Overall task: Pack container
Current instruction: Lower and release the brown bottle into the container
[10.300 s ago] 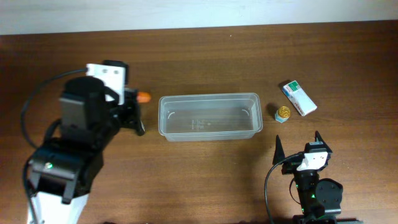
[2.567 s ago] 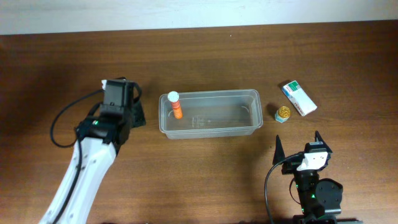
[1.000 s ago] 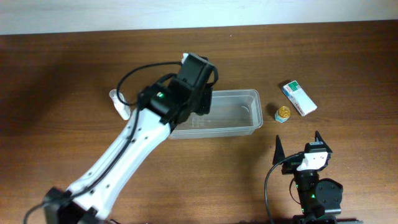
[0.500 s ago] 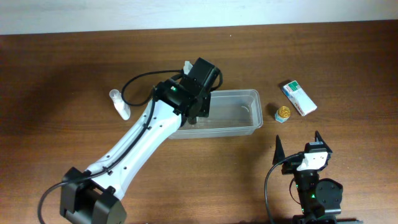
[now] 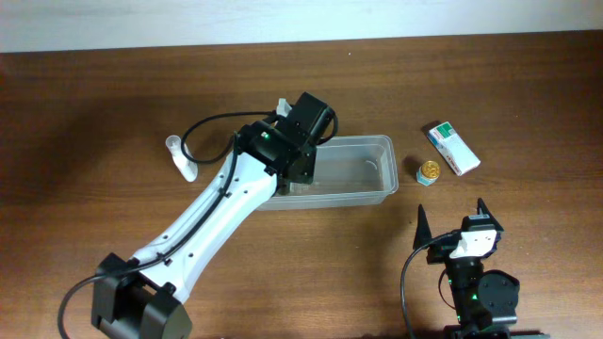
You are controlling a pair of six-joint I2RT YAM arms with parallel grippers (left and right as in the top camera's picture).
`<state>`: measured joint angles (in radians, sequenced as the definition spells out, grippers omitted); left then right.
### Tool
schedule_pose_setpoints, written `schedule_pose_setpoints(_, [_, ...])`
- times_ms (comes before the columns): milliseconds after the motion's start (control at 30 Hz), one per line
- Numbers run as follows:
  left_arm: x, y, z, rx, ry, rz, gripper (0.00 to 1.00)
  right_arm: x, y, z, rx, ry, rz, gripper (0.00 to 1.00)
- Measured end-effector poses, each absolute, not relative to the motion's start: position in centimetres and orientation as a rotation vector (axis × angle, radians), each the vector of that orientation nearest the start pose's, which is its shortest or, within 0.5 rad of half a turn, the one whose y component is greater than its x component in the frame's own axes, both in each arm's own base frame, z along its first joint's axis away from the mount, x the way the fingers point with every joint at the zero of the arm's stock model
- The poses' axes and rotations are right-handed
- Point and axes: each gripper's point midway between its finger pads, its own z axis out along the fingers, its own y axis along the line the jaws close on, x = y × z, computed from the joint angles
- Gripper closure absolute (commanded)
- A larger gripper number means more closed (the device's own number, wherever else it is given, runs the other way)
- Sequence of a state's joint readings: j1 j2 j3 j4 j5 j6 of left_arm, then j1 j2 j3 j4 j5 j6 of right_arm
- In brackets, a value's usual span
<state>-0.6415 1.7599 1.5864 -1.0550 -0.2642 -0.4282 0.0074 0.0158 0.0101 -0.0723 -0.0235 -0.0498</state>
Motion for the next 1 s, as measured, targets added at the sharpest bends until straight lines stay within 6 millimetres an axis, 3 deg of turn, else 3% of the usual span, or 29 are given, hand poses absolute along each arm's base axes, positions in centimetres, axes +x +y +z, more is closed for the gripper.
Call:
schedule_pose_setpoints(600, [34.7, -19.9, 16.3, 0.223, 2.718, 0.087, 0.95, 24.6, 0.6, 15.7, -0.065, 1.648, -0.013, 0.02])
schedule_pose_setpoints(867, [36.0, -17.2, 18.5, 0.117, 2.685, 0.020, 0.95, 24.6, 0.6, 15.7, -0.065, 1.648, -0.013, 0.01])
schedule_pose_setpoints(1000, [36.4, -16.2, 18.7, 0.106, 2.704, -0.048, 0.95, 24.6, 0.6, 15.7, -0.064, 1.648, -0.012, 0.02])
